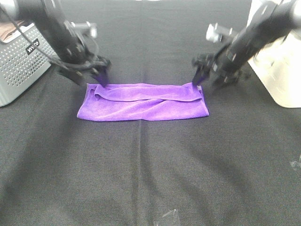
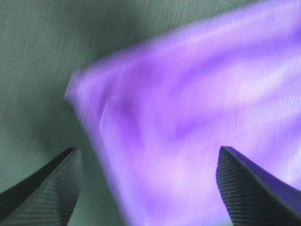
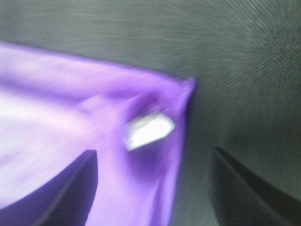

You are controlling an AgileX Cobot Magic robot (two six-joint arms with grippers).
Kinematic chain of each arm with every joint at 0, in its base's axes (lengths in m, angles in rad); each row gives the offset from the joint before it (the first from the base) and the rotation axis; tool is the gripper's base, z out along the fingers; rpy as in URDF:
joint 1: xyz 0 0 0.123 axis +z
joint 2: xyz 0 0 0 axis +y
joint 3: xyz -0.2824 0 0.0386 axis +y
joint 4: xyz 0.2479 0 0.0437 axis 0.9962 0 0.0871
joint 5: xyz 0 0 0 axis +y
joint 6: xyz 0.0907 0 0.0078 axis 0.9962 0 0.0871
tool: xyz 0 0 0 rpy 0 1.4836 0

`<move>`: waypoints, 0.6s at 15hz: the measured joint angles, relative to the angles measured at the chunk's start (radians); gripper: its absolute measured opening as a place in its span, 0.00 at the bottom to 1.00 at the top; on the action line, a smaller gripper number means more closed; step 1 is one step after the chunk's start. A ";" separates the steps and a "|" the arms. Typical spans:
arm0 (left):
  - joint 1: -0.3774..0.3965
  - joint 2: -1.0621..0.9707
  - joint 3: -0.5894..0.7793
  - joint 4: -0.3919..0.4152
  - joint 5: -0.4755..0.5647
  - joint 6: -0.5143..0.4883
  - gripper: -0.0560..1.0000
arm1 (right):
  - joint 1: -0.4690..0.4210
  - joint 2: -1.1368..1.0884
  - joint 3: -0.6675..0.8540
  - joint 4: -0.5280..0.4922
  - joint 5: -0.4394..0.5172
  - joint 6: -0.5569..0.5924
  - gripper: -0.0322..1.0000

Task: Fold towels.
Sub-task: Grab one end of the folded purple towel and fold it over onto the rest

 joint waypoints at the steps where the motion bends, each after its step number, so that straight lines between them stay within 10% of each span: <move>1: 0.028 0.000 -0.001 -0.002 0.066 0.000 0.74 | 0.000 -0.033 0.000 -0.006 0.046 0.000 0.65; 9: 0.136 0.103 -0.001 -0.264 0.124 0.172 0.74 | 0.000 -0.142 0.000 -0.046 0.247 0.047 0.65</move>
